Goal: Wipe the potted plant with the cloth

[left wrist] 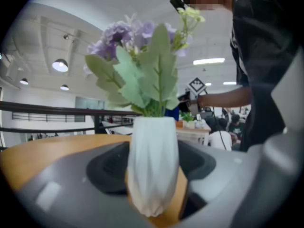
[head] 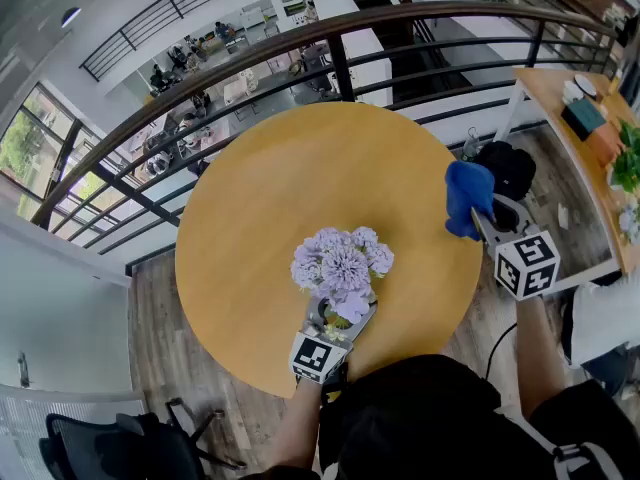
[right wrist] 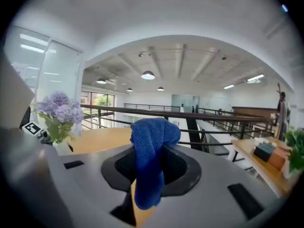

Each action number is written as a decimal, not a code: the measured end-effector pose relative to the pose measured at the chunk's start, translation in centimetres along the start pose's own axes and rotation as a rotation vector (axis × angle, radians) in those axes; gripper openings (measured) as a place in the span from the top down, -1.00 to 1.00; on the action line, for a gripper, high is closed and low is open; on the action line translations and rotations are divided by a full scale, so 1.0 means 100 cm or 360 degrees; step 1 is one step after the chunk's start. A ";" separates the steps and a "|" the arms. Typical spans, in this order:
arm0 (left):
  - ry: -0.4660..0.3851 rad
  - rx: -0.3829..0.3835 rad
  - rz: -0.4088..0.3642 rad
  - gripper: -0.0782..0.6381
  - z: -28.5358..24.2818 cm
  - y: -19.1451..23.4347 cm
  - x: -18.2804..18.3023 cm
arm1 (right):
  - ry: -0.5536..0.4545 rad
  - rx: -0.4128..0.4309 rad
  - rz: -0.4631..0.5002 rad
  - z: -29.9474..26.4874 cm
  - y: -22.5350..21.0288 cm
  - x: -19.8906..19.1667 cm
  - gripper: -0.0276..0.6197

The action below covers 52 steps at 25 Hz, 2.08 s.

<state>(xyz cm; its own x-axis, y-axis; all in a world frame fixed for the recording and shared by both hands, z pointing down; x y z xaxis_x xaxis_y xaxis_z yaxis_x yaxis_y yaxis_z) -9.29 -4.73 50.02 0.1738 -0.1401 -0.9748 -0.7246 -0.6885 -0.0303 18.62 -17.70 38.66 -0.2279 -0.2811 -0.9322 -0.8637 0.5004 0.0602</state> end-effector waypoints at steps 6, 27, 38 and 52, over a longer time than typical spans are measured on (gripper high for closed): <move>0.0007 0.0001 0.0003 -0.07 -0.001 0.000 -0.001 | -0.0332 0.0214 0.0255 0.012 0.046 0.083 0.60; 0.0010 -0.0026 0.0002 -0.08 -0.001 0.001 -0.001 | 0.0613 0.0689 0.0446 -0.054 0.133 -0.097 0.60; 0.0004 -0.0022 0.0005 -0.08 -0.002 0.000 0.001 | -0.0025 0.0479 0.0485 0.019 0.100 0.051 0.60; -0.0007 -0.0006 0.0006 -0.08 0.001 0.002 0.000 | 0.0269 0.0628 0.0464 0.027 0.134 -0.024 0.60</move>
<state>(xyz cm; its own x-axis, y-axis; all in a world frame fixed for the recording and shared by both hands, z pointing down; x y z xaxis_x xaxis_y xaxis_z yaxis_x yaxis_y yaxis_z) -9.53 -4.84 50.02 0.1680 -0.1394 -0.9759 -0.7229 -0.6905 -0.0258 8.81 -8.07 40.75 -0.5313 -0.1960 -0.8242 -0.5258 0.8391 0.1395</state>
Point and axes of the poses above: the fingertips, and each gripper's own axes: z backward along the fingers, y to its left, x out of its top, the point moved 5 cm from there along z, backward along the fingers, and after that the axes turned 4 degrees about y, right-handed, at the moved point
